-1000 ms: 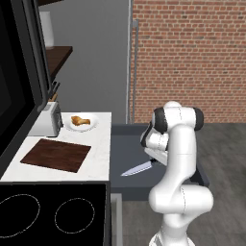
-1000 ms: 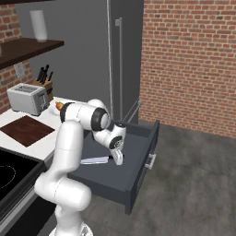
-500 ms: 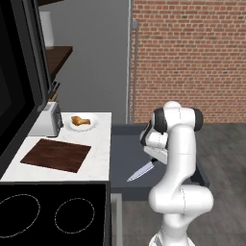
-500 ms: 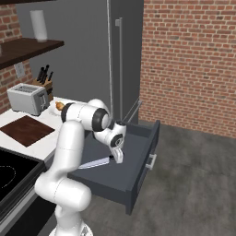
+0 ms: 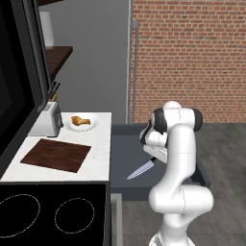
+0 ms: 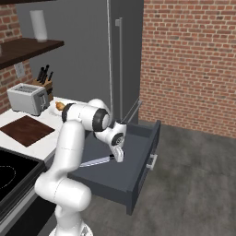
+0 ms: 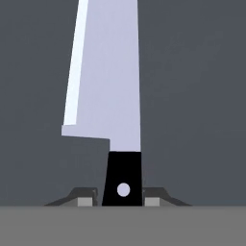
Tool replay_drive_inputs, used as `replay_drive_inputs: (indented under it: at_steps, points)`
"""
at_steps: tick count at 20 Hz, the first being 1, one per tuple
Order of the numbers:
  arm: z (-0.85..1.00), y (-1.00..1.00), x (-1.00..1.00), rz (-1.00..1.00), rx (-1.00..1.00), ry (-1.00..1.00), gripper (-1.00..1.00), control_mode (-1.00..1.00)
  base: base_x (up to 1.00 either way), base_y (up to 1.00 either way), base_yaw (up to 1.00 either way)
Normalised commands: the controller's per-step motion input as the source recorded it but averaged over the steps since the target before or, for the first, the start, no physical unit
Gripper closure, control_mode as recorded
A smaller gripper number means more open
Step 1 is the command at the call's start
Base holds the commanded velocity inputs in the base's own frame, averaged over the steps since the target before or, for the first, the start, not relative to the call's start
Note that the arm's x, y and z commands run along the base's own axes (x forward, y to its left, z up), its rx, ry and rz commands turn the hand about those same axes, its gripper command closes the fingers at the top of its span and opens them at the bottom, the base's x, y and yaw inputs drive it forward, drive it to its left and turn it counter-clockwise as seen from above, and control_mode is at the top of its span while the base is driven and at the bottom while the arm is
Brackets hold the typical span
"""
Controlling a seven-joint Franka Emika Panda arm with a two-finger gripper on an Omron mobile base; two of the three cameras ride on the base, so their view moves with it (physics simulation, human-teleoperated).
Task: Pick up the knife from the drawer and place it on the cutting board. Then place the meat from the plate to the cutting board.
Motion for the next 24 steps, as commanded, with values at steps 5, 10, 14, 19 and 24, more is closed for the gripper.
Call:
replay_drive_inputs:
  at_steps: [5,10,14,19,24]
  points:
    - [0.11,-0.1,0.0,-0.07,0.0,0.0,1.0,-1.0,0.0,0.0,0.0]
    - [0.74,-0.54,0.0,-0.11,0.14,0.0,1.0,-1.0,0.0,0.0,0.0]
    - [0.96,-0.38,0.0,-0.22,0.11,0.0,1.0,-1.0,0.0,0.0,0.0]
    - [1.0,-0.08,0.0,-0.3,0.02,0.01,1.0,-1.0,0.0,0.0,0.0]
    - [1.0,0.18,0.0,-0.27,-0.01,0.06,1.0,-1.0,0.0,0.0,0.0]
